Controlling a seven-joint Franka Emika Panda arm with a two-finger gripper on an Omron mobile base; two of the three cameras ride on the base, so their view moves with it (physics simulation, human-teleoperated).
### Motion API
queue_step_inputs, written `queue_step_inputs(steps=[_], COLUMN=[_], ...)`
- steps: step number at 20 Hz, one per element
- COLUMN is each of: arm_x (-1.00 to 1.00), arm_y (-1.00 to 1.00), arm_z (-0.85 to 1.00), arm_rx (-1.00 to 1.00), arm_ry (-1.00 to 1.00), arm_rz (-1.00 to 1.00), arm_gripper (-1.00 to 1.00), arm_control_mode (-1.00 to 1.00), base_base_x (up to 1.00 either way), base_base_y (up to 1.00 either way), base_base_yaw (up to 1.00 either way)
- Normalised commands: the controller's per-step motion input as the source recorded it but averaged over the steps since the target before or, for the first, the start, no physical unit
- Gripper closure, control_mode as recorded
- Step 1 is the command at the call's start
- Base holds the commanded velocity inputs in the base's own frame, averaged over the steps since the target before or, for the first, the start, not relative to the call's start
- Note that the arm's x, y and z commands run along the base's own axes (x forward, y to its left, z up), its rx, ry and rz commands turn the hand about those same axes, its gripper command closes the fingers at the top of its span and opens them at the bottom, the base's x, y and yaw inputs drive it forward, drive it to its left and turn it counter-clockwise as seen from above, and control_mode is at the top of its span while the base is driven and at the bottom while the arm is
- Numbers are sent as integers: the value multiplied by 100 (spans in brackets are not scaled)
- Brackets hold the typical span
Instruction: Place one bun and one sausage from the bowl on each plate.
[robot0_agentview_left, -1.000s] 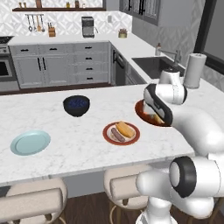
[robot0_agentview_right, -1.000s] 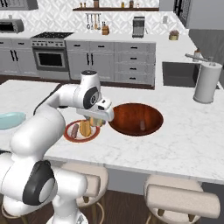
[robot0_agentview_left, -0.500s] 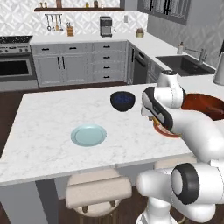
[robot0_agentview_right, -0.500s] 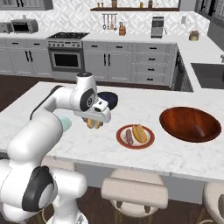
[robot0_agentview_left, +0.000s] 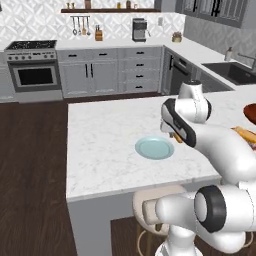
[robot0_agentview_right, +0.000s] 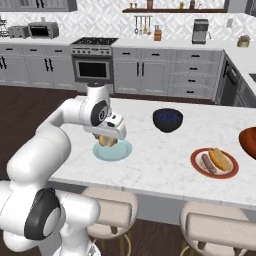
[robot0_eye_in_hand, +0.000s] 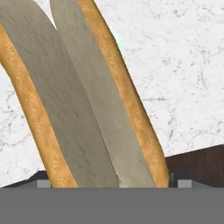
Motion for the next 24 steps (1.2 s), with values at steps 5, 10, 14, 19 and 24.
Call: queue_step_inputs(steps=[5, 10, 14, 19, 24], arm_x=[42, 100, 83, 38, 23], arm_y=[41, 13, 23, 10, 0], arm_z=[0, -29, -84, -65, -55], arm_rx=[-3, 1, 1, 0, 0], arm_ry=[-1, 4, 14, 18, 7], arm_rz=[1, 3, 0, 0, 0], arm_gripper=[100, 100, 100, 100, 100], arm_control_mode=[-100, -100, -100, -100, -100], base_base_x=[0, 0, 0, 0, 0], base_base_y=[0, 0, 0, 0, 0], base_base_yaw=[0, 0, 0, 0, 0])
